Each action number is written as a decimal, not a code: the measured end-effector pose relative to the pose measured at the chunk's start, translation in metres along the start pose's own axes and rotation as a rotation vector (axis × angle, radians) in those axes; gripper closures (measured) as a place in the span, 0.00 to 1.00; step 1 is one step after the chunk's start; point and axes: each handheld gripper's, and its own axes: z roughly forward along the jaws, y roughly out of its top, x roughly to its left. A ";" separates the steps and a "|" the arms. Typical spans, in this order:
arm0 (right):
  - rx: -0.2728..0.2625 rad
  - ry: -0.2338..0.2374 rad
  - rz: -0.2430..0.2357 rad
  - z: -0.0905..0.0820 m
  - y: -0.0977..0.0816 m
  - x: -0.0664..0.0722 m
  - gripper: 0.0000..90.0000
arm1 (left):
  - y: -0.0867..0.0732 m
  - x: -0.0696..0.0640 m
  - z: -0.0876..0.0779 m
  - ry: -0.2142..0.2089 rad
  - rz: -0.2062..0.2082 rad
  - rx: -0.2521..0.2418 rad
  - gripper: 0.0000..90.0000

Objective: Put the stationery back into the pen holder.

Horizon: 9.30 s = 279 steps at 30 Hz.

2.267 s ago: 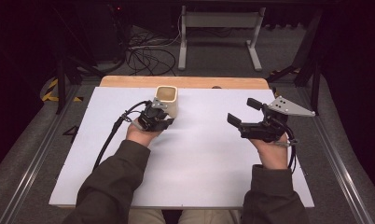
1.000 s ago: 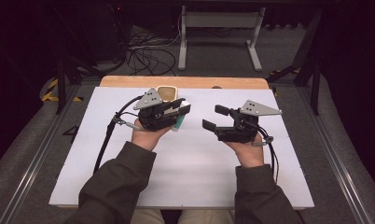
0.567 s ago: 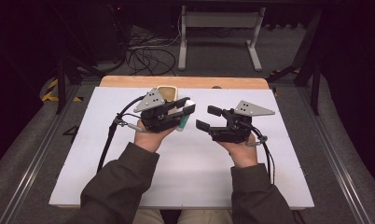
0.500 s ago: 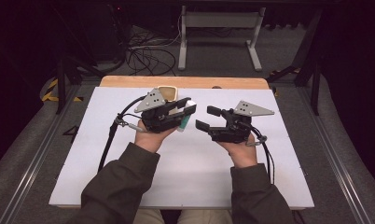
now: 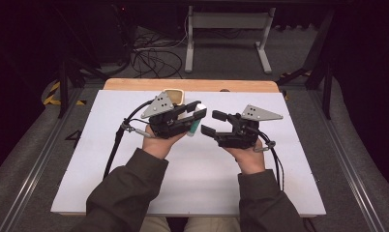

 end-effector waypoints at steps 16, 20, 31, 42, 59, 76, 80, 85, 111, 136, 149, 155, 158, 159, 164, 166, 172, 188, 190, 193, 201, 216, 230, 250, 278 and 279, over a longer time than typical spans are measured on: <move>-0.011 0.086 0.018 0.008 -0.003 0.004 0.38 | 0.002 -0.006 0.002 -0.018 0.012 -0.042 0.73; -0.011 0.103 0.035 0.013 -0.006 0.005 0.44 | 0.004 -0.009 0.002 -0.033 0.011 -0.067 0.73; -0.032 0.129 0.055 0.016 -0.009 0.007 0.72 | 0.006 -0.012 -0.001 -0.068 -0.020 -0.116 0.73; -0.016 0.053 0.001 0.017 -0.010 0.011 0.73 | 0.004 -0.007 -0.005 -0.031 -0.030 -0.074 0.58; 0.018 -0.114 -0.094 0.016 -0.012 0.011 0.73 | -0.012 0.000 -0.034 0.134 0.012 0.042 0.43; -0.012 -0.189 -0.185 0.017 -0.009 0.013 0.73 | -0.032 -0.002 -0.064 0.179 0.034 0.111 0.34; 0.001 -0.193 -0.203 0.023 -0.012 0.013 0.73 | -0.038 0.000 -0.070 0.180 0.020 0.113 0.33; -0.004 -0.201 -0.219 0.031 -0.014 0.014 0.73 | -0.043 0.002 -0.077 0.177 0.018 0.109 0.32; -0.045 -0.218 -0.253 0.088 0.003 0.005 0.73 | -0.046 0.023 -0.098 0.211 0.024 0.146 0.25; -0.026 -0.240 -0.232 0.142 0.005 -0.026 0.73 | -0.044 0.026 -0.106 0.204 0.019 0.145 0.23; -0.068 -0.292 -0.227 0.162 -0.008 -0.042 0.73 | -0.042 0.023 -0.112 0.202 0.011 0.128 0.23; -0.031 -0.309 -0.210 0.169 -0.018 -0.051 0.73 | -0.042 0.024 -0.112 0.212 0.010 0.122 0.23; -0.030 -0.317 -0.199 0.173 -0.023 -0.055 0.73 | -0.042 0.024 -0.111 0.211 0.009 0.129 0.23; -0.030 -0.318 -0.193 0.174 -0.024 -0.055 0.73 | -0.043 0.024 -0.111 0.211 0.011 0.131 0.23; -0.006 -0.332 -0.192 0.178 -0.030 -0.063 0.73 | -0.043 0.025 -0.112 0.212 0.010 0.129 0.23; 0.006 -0.331 -0.180 0.178 -0.032 -0.064 0.73 | -0.043 0.025 -0.112 0.214 0.006 0.126 0.23; 0.020 -0.335 -0.203 0.181 -0.036 -0.063 0.73 | -0.042 0.025 -0.113 0.213 0.003 0.122 0.23; 0.047 -0.341 -0.149 0.183 -0.043 -0.067 0.72 | -0.044 0.025 -0.111 0.208 0.000 0.132 0.23; 0.048 -0.343 -0.152 0.183 -0.043 -0.067 0.72 | -0.044 0.025 -0.111 0.208 0.000 0.132 0.23; 0.049 -0.345 -0.153 0.183 -0.043 -0.067 0.72 | -0.044 0.025 -0.111 0.207 -0.001 0.133 0.23; 0.039 -0.338 -0.142 0.181 -0.041 -0.068 0.71 | -0.045 0.025 -0.110 0.205 0.000 0.139 0.23; 0.015 -0.333 -0.147 0.175 -0.034 -0.065 0.72 | -0.047 0.026 -0.108 0.206 0.003 0.150 0.23; 0.039 -0.327 -0.152 0.166 -0.035 -0.062 0.53 | -0.048 0.026 -0.107 0.210 0.006 0.155 0.23; 0.001 -0.258 -0.147 0.148 -0.024 -0.045 0.25 | -0.047 0.026 -0.109 0.218 0.004 0.153 0.23; -0.009 -0.184 -0.097 0.111 -0.019 -0.035 0.06 | -0.048 0.024 -0.108 0.224 0.018 0.158 0.24; -0.008 -0.185 -0.096 0.110 -0.019 -0.035 0.06 | -0.048 0.024 -0.108 0.223 0.021 0.159 0.24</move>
